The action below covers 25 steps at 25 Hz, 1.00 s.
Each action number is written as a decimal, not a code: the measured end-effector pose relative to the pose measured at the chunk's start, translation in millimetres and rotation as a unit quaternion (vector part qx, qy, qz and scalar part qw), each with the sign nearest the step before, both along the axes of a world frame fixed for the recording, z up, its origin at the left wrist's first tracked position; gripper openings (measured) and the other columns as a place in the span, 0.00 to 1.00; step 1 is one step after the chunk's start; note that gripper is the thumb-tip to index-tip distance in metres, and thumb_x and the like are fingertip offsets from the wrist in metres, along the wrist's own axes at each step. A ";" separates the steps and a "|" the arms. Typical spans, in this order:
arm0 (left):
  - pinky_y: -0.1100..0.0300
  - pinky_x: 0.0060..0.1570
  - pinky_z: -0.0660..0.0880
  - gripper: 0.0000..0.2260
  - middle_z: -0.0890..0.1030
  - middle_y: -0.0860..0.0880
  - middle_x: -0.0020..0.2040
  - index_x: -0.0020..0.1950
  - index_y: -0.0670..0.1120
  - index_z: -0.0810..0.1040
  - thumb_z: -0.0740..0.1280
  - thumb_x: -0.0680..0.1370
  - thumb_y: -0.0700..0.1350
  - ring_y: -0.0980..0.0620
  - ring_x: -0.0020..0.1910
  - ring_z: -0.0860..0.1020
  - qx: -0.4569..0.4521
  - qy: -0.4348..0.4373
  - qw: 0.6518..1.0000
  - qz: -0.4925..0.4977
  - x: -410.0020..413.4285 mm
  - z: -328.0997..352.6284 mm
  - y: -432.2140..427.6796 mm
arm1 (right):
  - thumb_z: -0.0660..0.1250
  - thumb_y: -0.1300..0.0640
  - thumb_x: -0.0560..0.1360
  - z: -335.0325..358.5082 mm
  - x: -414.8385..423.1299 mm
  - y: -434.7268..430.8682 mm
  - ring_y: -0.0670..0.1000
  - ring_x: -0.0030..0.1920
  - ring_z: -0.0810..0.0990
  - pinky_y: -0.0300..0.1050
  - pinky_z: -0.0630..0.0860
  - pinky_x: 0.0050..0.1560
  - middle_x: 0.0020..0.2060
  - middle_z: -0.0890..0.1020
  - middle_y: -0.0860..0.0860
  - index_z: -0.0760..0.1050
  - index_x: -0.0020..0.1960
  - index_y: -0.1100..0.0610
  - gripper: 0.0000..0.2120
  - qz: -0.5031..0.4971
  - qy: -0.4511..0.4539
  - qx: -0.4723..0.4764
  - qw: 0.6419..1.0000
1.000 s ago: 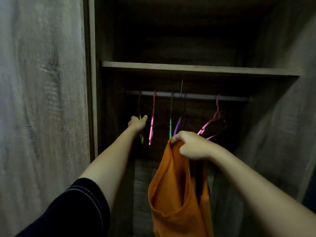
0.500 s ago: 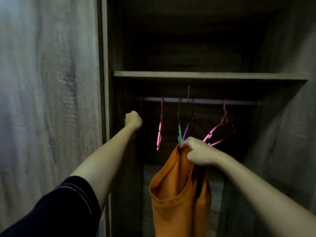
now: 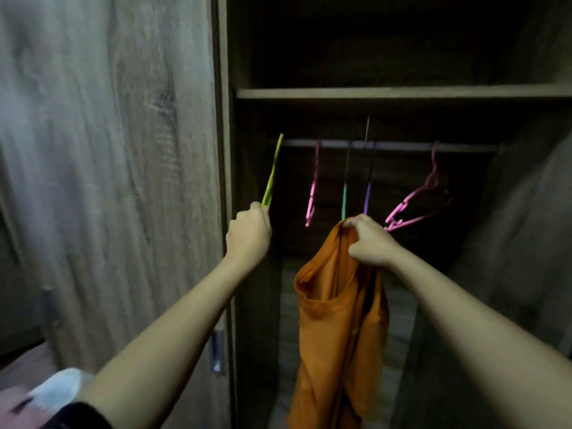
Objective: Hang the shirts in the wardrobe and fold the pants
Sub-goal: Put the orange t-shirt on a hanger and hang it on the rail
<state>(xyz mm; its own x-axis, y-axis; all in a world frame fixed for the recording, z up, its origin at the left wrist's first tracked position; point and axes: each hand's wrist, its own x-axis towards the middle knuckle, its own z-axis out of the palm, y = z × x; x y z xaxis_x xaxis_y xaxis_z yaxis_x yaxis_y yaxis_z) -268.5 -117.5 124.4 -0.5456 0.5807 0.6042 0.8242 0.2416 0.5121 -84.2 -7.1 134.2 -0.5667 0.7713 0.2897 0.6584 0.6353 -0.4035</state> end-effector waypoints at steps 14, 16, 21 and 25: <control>0.57 0.25 0.71 0.16 0.78 0.41 0.26 0.49 0.45 0.76 0.54 0.78 0.54 0.39 0.27 0.78 0.050 0.253 0.966 -0.007 -40.1 -61.5 -185.3 | 0.61 0.65 0.65 -37.6 -4.5 14.9 0.58 0.67 0.69 0.49 0.70 0.66 0.68 0.67 0.57 0.69 0.68 0.58 0.30 -0.046 0.028 -0.115 0.992; 0.59 0.26 0.71 0.15 0.79 0.44 0.28 0.51 0.50 0.74 0.53 0.79 0.57 0.42 0.28 0.80 0.068 0.260 0.962 -0.042 -42.9 -66.0 -188.7 | 0.62 0.62 0.63 -34.8 -2.5 17.5 0.58 0.66 0.70 0.49 0.70 0.66 0.68 0.68 0.57 0.70 0.67 0.58 0.31 -0.038 0.034 -0.112 0.992; 0.65 0.32 0.71 0.12 0.81 0.49 0.30 0.52 0.49 0.76 0.56 0.80 0.53 0.54 0.27 0.79 0.079 0.295 0.941 -0.148 -39.8 -74.0 -168.9 | 0.61 0.71 0.69 -25.3 -13.5 6.8 0.55 0.68 0.68 0.38 0.65 0.63 0.68 0.68 0.56 0.70 0.67 0.60 0.26 0.076 0.005 -0.051 0.996; 0.74 0.33 0.69 0.21 0.74 0.57 0.31 0.51 0.44 0.79 0.52 0.81 0.56 0.65 0.27 0.73 0.061 0.247 0.947 -0.196 -32.8 -94.9 -126.7 | 0.58 0.71 0.68 -11.5 -39.7 -30.6 0.53 0.68 0.67 0.41 0.63 0.68 0.66 0.69 0.54 0.69 0.67 0.59 0.28 0.228 -0.060 -0.032 0.971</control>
